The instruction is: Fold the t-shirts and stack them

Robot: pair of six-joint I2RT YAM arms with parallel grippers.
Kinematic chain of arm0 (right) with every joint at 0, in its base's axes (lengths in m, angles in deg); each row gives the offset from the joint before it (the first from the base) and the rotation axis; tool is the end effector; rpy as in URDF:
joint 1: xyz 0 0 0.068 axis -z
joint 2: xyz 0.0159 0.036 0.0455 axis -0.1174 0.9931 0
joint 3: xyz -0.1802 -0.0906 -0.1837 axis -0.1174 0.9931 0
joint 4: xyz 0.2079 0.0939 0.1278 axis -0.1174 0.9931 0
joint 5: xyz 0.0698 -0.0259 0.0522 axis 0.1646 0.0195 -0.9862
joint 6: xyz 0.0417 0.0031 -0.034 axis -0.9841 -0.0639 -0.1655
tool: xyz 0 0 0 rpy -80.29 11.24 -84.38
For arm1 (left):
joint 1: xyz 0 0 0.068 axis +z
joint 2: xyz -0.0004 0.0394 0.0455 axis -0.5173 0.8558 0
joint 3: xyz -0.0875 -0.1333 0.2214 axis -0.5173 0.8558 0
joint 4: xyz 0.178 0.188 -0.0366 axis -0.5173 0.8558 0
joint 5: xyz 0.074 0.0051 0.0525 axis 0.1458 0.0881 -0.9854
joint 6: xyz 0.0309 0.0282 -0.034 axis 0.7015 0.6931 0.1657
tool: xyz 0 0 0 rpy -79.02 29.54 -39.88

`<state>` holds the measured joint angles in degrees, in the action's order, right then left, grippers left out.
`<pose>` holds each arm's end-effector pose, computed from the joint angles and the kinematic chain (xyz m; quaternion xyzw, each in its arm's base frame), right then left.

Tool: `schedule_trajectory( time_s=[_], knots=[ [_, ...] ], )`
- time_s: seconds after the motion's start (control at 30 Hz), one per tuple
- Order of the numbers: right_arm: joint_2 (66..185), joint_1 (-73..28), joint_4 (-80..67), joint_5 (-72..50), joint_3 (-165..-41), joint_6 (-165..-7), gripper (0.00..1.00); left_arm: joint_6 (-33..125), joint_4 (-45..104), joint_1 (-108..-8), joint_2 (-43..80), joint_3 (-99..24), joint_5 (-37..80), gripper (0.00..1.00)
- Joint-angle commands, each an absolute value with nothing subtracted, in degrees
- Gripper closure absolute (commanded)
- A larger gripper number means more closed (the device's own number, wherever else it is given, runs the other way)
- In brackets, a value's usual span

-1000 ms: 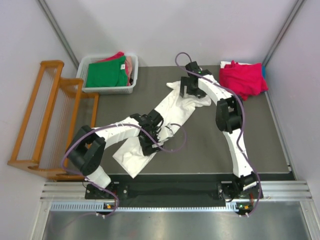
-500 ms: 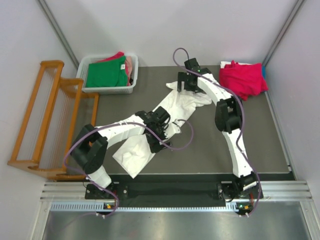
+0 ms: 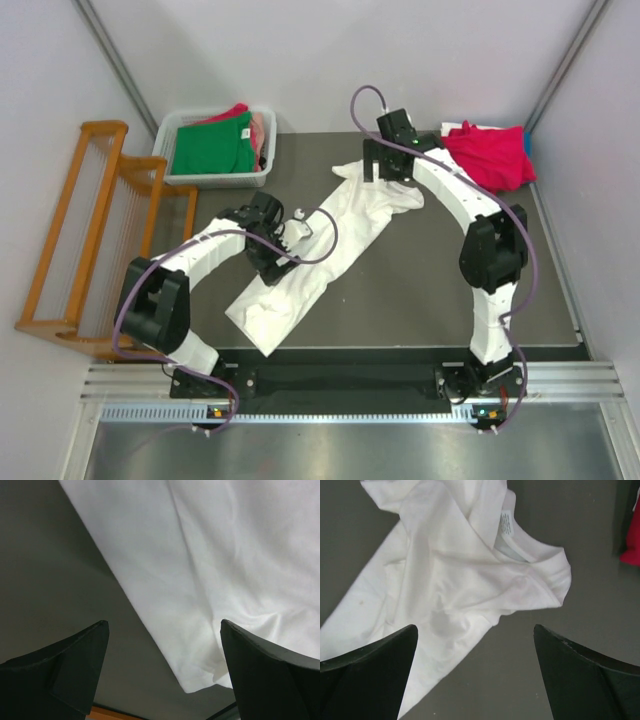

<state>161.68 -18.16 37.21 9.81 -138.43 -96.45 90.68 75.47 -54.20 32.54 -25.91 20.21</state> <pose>0.4216 0.1870 0.2947 -0.0245 0.9370 0.0219 0.3478 0.2696 -0.1194 0.2082 0.4712 0.8665 -0.0459 0.1582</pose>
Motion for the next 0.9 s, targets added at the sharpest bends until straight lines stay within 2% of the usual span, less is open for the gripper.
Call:
schedule_trajectory(
  time_s=[0.0, 0.27, 0.87],
  knots=[
    [159.1, -19.9, 35.5, 9.1, -130.3, -98.3, 0.00, 91.4, 75.1, -54.5, 31.0, -23.0, 22.1, 0.03],
    [162.4, -20.9, 33.3, 7.5, -124.2, -99.6, 0.00, 91.0, 75.1, -54.5, 30.4, -21.7, 22.0, 0.03],
    [172.1, -20.9, 36.5, 7.6, -130.4, -99.8, 0.00, 90.2, 70.5, -56.6, 33.6, -15.1, 23.3, 0.04]
  ],
)
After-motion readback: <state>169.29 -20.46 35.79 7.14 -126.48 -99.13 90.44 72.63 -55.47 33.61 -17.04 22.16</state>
